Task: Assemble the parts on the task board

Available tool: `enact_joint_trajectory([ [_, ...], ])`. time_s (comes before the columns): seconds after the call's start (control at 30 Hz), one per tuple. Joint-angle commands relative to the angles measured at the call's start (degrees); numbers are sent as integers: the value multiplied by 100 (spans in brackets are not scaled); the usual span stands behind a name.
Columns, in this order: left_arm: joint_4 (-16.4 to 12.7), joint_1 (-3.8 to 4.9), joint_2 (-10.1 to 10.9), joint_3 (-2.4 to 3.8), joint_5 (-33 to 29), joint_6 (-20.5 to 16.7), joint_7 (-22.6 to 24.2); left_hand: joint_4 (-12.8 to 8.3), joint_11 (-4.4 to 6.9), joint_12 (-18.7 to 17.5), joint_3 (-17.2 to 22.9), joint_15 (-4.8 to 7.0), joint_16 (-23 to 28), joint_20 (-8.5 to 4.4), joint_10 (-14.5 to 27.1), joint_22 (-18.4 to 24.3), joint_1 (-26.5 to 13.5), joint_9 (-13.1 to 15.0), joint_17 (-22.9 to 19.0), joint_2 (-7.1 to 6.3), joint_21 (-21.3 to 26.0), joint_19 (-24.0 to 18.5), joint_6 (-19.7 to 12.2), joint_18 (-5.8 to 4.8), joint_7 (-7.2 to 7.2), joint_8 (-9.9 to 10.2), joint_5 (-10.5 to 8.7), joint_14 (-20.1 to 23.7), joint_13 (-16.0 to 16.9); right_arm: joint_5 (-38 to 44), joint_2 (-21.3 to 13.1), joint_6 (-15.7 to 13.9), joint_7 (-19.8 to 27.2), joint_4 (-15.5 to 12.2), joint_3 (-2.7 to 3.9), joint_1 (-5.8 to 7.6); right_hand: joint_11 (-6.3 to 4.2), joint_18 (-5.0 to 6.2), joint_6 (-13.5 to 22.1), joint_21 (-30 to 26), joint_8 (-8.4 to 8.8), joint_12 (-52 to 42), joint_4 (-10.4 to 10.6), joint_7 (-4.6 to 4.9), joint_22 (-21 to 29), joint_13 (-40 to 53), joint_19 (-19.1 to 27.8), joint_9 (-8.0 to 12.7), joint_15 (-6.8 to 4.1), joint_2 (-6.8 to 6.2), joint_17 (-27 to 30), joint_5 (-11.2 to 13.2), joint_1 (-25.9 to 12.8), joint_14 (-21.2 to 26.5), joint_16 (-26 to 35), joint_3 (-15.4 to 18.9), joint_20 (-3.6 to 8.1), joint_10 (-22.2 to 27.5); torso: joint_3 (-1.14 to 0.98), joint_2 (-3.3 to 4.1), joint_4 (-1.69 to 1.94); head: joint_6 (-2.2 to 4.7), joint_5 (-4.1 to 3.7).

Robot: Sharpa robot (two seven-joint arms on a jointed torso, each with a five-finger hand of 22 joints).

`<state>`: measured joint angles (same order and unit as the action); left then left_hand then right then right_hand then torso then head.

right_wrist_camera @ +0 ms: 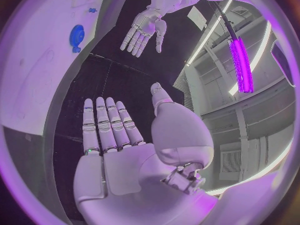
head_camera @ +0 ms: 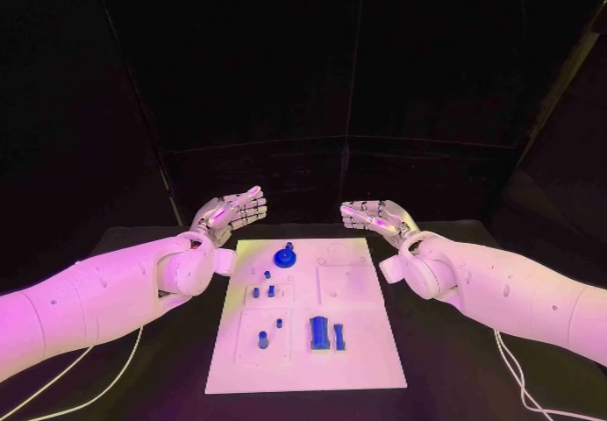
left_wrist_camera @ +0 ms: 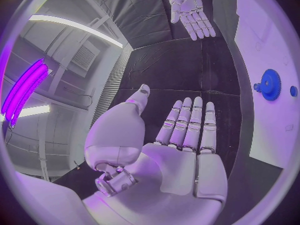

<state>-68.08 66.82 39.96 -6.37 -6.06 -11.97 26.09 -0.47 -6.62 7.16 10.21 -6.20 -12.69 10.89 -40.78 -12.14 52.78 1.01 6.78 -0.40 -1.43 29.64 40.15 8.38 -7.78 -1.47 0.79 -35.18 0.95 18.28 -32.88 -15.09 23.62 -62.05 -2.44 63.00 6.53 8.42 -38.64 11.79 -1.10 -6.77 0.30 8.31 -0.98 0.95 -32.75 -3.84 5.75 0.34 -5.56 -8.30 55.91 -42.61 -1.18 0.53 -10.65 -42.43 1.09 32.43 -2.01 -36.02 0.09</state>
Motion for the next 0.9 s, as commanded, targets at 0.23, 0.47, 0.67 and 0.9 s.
enact_joint_trajectory([
  [0.23,-1000,-296,218,287,313,-1591,190,47,662,-716,-482,620,602,-516,1931,574,-2500,-101,-678,40,143,-1405,-1901,-375,369,147,-79,1666,-95,-972,-567,-1548,338,-1377,123,-130,-653,-378,1818,-554,110,677,-30,-391,98,-95,1543,384,-575,-34,556,390,-2630,2006,118,-53,499,1995,-109,-125,201,165,-9],
  [0.47,-1788,-541,387,519,507,-2668,309,47,662,-716,-606,620,762,-657,2462,733,-3184,-101,-678,40,143,-1789,-2421,-838,778,147,-79,2122,-95,-1571,-997,-2496,534,-2366,207,-237,-653,-440,2317,-705,110,677,-30,-831,98,-95,1967,384,-575,-34,556,830,-3355,2558,118,-53,637,2548,-109,-125,201,165,-9],
  [0.67,-2143,-652,463,624,595,-3154,363,47,662,-716,-1021,620,1269,-1089,2827,1214,-3659,-101,-678,40,143,-2059,-2783,-838,778,147,-79,2439,-95,-1813,-1170,-2879,612,-2765,242,-281,-653,-842,2673,-1179,110,677,-30,-831,98,-95,2258,384,-575,-34,556,830,-3868,2950,118,-53,1065,2933,-109,-125,201,165,-9],
  [0.9,-2187,-666,473,637,606,-3214,370,47,662,-716,-1021,620,1269,-1089,3137,1214,-4062,-101,-678,40,143,-2279,-3089,-838,778,147,-79,2709,-95,-1828,-1181,-2903,617,-2791,244,-284,-653,-842,2967,-1179,110,677,-30,-831,98,-95,2505,384,-575,-34,556,830,-4290,3269,118,-53,1065,3257,-109,-125,201,165,-9],
])
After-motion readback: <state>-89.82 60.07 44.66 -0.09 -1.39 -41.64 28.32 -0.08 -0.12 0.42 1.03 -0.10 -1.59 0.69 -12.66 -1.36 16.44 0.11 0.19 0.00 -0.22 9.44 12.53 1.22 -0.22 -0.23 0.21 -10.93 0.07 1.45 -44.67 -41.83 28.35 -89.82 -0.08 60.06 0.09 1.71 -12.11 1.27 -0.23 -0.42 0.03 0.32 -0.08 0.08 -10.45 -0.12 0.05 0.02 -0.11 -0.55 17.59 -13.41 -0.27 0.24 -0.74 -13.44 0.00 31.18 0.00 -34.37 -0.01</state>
